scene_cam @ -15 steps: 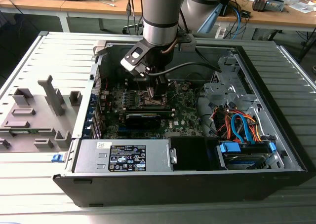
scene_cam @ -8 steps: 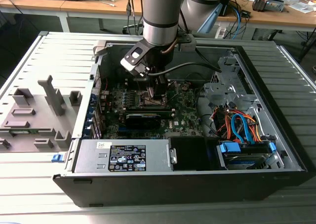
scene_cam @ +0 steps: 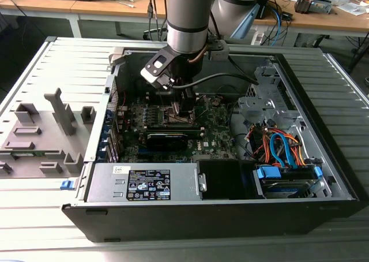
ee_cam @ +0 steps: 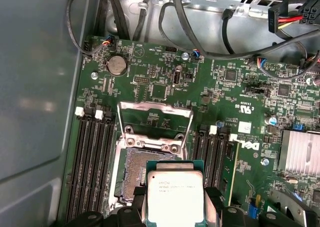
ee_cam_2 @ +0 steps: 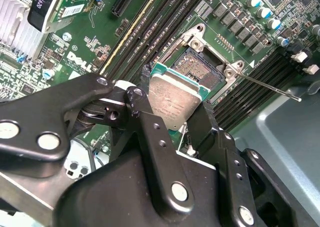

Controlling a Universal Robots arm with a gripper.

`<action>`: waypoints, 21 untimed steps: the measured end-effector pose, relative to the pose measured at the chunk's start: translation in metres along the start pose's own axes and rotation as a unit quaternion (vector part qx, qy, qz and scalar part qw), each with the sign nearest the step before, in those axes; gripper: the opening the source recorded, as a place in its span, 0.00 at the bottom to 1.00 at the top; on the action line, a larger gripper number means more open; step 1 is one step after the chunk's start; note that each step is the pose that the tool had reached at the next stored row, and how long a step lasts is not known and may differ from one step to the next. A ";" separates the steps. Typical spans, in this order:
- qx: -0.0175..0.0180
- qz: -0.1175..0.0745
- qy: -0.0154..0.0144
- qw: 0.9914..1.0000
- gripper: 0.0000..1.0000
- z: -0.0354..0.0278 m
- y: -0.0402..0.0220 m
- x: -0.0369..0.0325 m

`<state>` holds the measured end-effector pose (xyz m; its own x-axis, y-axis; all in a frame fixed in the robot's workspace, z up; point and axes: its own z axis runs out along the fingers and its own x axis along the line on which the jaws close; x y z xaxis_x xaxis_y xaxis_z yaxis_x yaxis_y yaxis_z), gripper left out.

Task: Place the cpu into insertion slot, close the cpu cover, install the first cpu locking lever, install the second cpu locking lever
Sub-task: 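Place the cpu into insertion slot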

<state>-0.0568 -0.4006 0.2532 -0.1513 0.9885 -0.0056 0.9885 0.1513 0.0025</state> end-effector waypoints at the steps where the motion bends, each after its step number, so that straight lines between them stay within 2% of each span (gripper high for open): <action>1: 0.000 0.001 0.000 1.000 0.54 0.0000 0.0000 0.0000; 12: 0.000 0.018 0.000 1.000 0.54 0.0007 0.0000 0.0000; 16: 0.000 0.037 0.000 0.999 0.54 0.0014 0.0000 0.0000; 18: 0.000 0.050 0.000 0.999 0.54 0.0019 0.0000 0.0000; 21: 0.000 0.055 0.000 0.998 0.54 0.0021 0.0000 0.0000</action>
<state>-0.0568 -0.4006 0.2511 -0.0422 0.9991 -0.0060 0.9991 0.0422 0.0024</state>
